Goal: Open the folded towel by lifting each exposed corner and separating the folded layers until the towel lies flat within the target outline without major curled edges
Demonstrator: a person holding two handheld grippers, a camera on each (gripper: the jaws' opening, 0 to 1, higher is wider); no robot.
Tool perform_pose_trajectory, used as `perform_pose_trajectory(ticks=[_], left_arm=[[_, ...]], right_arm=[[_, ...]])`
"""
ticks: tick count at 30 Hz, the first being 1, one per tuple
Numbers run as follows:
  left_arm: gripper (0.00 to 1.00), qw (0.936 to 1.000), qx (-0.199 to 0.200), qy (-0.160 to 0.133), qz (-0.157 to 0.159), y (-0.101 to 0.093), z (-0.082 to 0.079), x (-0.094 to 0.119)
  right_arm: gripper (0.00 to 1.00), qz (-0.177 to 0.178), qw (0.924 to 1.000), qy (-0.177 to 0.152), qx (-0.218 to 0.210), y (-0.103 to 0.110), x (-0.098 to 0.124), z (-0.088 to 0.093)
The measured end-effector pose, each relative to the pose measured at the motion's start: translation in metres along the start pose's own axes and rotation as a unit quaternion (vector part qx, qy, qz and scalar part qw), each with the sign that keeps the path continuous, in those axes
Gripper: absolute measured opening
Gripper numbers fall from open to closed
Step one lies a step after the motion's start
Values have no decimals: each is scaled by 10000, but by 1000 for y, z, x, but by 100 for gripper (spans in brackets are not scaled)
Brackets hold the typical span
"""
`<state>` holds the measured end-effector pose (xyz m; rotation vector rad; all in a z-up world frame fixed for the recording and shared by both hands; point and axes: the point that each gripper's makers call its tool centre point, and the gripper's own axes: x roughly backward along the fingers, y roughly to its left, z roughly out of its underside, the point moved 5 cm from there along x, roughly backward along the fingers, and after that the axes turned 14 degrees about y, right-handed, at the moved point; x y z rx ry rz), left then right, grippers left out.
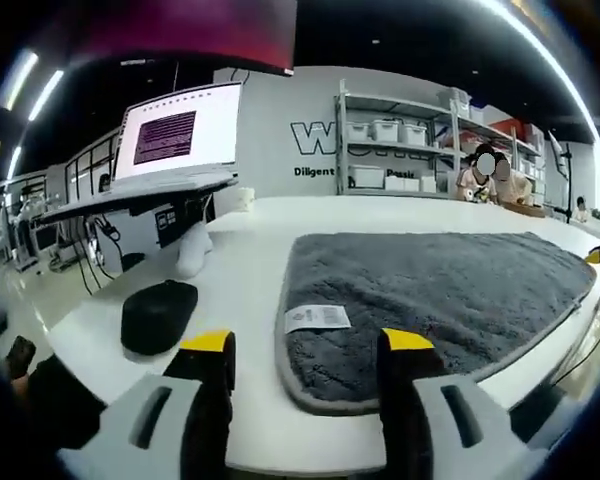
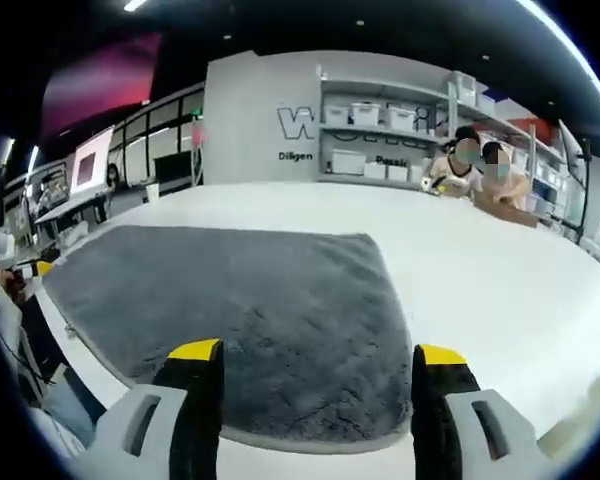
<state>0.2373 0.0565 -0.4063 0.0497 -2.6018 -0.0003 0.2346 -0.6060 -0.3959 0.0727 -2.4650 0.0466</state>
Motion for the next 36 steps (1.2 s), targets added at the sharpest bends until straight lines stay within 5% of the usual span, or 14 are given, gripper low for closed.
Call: perform_pose_trajectory(ticks=[11, 18, 36], left_arm=[[31, 9991, 267, -8, -320, 16, 7, 5], [16, 9990, 369, 13, -240, 16, 10, 6], [5, 9993, 343, 158, -66, 13, 16, 2]], right_arm=[[57, 335, 9987, -32, -387, -27, 3, 11], [49, 533, 9973, -88, -505, -35, 2, 13], [25, 709, 9936, -282, -831, -48, 12, 21]])
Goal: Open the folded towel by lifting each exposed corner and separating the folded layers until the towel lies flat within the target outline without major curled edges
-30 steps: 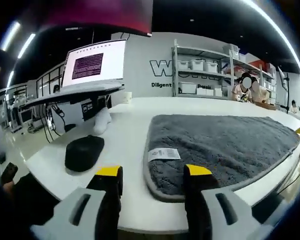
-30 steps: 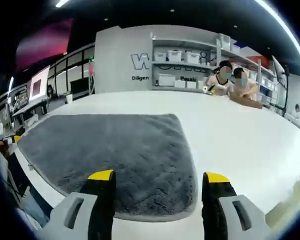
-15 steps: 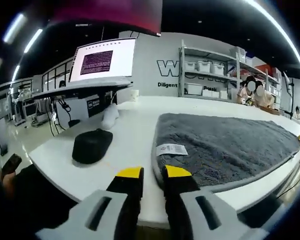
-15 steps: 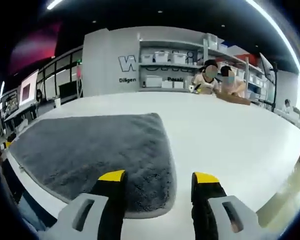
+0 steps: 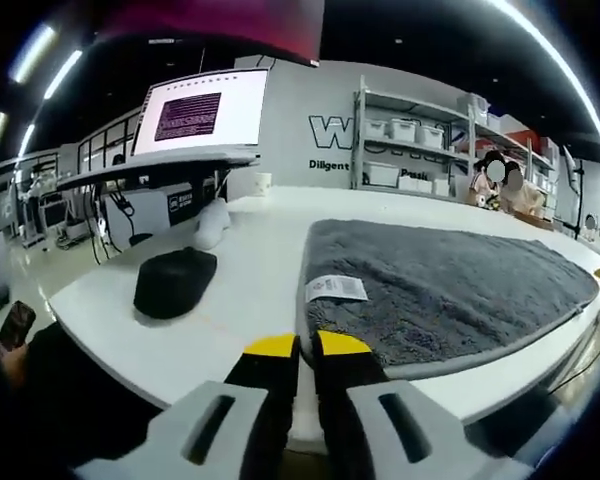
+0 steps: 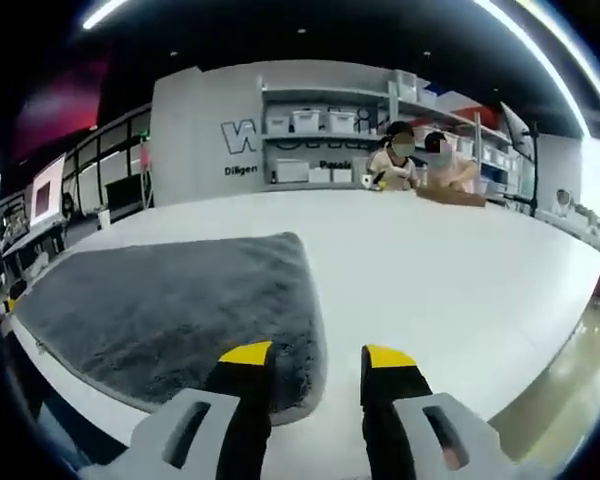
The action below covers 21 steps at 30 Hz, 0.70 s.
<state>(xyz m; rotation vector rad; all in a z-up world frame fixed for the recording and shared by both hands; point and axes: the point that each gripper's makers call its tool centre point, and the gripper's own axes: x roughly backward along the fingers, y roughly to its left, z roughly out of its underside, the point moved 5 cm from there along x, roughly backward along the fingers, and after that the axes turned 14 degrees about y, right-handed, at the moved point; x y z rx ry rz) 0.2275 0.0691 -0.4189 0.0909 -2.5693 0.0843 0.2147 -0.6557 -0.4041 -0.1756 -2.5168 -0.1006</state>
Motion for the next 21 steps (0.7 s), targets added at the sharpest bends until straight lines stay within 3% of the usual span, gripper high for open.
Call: perform_pose_trajectory(ticks=[4, 9, 12, 21], left_arm=[[5, 9999, -100, 23, -57, -2, -1, 0], [5, 9999, -138, 26, -96, -2, -1, 0], [5, 9999, -137, 20, -100, -2, -1, 0], [5, 9999, -99, -12, -68, -1, -1, 0]], right_arm=[[17, 34, 9999, 95, -48, -4, -1, 5], [16, -53, 9996, 269, -14, 0, -5, 10], [9, -81, 9992, 394, 81, 2, -8, 13], [3, 22, 9997, 91, -215, -8, -2, 7]])
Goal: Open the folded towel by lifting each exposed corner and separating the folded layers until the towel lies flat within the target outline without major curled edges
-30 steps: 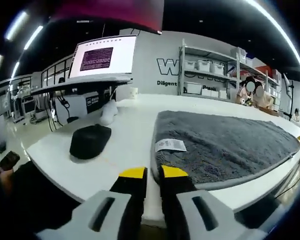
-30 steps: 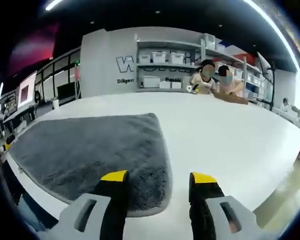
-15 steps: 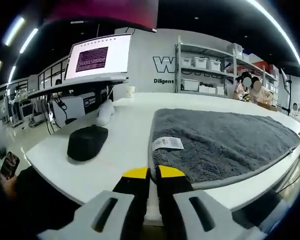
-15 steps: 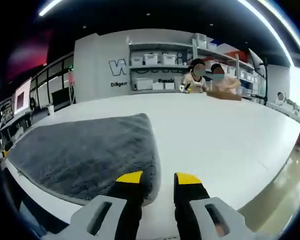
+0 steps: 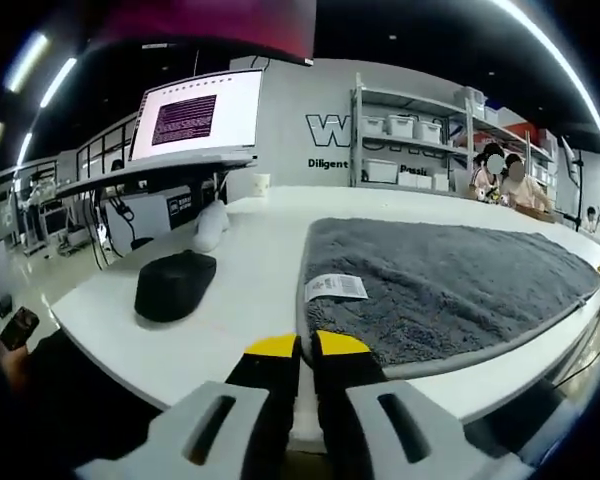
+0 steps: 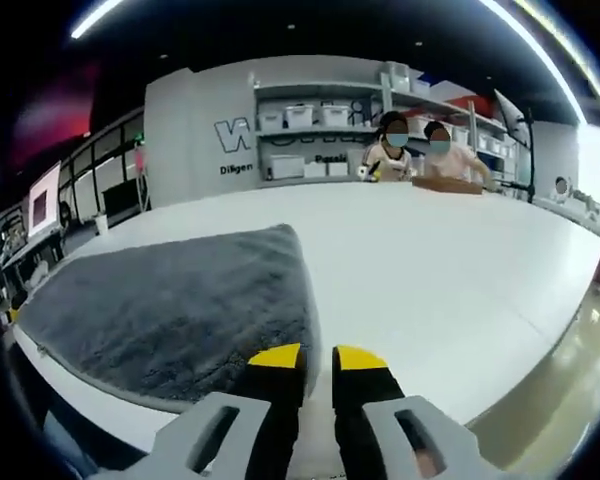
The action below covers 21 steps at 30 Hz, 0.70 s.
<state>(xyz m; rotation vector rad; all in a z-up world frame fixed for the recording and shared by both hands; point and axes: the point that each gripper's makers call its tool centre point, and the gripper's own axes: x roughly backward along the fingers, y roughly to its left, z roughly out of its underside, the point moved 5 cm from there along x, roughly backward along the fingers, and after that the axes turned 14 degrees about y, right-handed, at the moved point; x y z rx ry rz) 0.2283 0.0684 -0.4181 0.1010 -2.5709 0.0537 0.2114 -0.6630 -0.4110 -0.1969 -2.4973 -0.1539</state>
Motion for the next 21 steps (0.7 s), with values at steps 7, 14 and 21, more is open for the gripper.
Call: perform_pose_trajectory(ticks=[7, 14, 21], left_arm=[[5, 10000, -13, -1, -2, 0, 0, 0], [4, 10000, -26, -19, 1, 0, 0, -1], [4, 9997, -233, -8, -83, -1, 0, 0]], right_arm=[[4, -119, 9998, 155, 91, 5, -5, 5], [2, -54, 9989, 332, 314, 7, -6, 5], [0, -21, 9978, 362, 558, 9, -7, 5]])
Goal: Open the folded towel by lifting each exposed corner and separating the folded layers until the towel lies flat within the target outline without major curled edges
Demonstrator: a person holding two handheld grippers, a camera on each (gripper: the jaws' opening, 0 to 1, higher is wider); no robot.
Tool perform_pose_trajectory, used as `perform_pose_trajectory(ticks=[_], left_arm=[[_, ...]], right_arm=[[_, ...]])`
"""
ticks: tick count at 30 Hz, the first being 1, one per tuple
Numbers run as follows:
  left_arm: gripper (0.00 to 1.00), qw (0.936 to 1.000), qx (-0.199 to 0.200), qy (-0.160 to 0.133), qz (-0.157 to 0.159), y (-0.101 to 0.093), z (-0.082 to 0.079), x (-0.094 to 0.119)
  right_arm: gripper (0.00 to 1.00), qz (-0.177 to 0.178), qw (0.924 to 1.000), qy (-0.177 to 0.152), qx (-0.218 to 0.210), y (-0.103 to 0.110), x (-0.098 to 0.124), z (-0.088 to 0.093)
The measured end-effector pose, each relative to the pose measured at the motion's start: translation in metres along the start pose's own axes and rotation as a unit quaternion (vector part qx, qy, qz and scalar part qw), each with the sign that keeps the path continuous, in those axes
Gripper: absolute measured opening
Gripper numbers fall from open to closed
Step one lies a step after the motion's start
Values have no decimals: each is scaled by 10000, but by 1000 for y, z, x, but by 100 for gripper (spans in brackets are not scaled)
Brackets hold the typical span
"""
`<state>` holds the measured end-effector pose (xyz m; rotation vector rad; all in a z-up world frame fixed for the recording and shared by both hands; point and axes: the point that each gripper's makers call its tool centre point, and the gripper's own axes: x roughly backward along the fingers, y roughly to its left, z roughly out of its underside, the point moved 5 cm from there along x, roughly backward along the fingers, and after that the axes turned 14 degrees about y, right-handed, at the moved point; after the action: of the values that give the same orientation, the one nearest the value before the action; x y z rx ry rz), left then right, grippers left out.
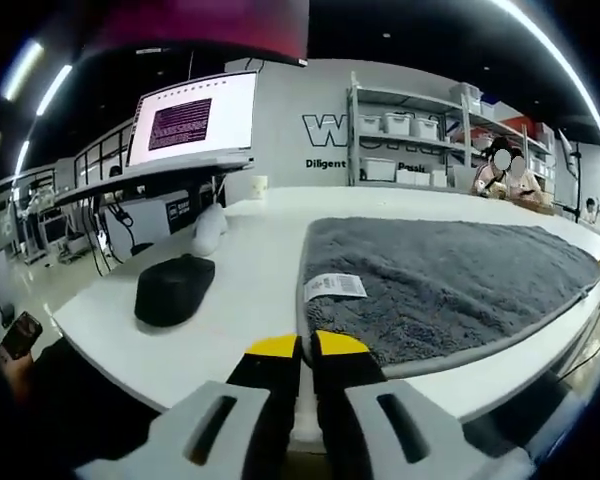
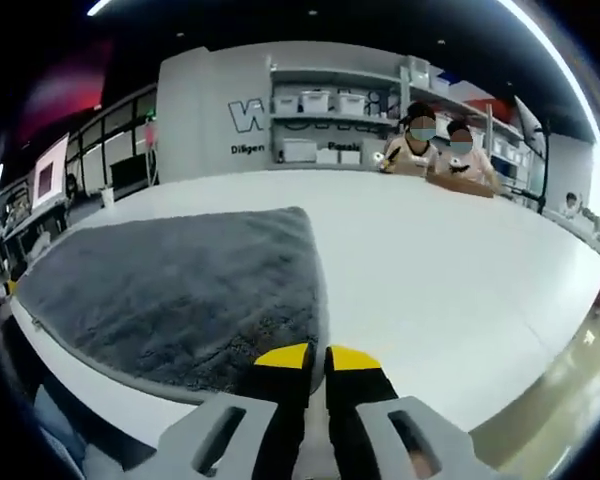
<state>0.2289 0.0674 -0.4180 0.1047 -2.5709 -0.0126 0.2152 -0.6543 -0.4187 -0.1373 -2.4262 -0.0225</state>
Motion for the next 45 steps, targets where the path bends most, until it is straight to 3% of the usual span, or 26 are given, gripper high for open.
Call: perform_pose_trajectory(ticks=[10, 27, 45], left_arm=[[2, 9986, -468, 88, -218, -2, -2, 0], [0, 9947, -877, 244, -475, -5, -3, 2], [0, 9930, -995, 303, -554, -3, -4, 2]], right_arm=[[0, 324, 9980, 161, 517, 1, 0, -2], [0, 348, 9984, 90, 442, -4, 0, 0], [0, 390, 9981, 97, 469, -7, 1, 0]])
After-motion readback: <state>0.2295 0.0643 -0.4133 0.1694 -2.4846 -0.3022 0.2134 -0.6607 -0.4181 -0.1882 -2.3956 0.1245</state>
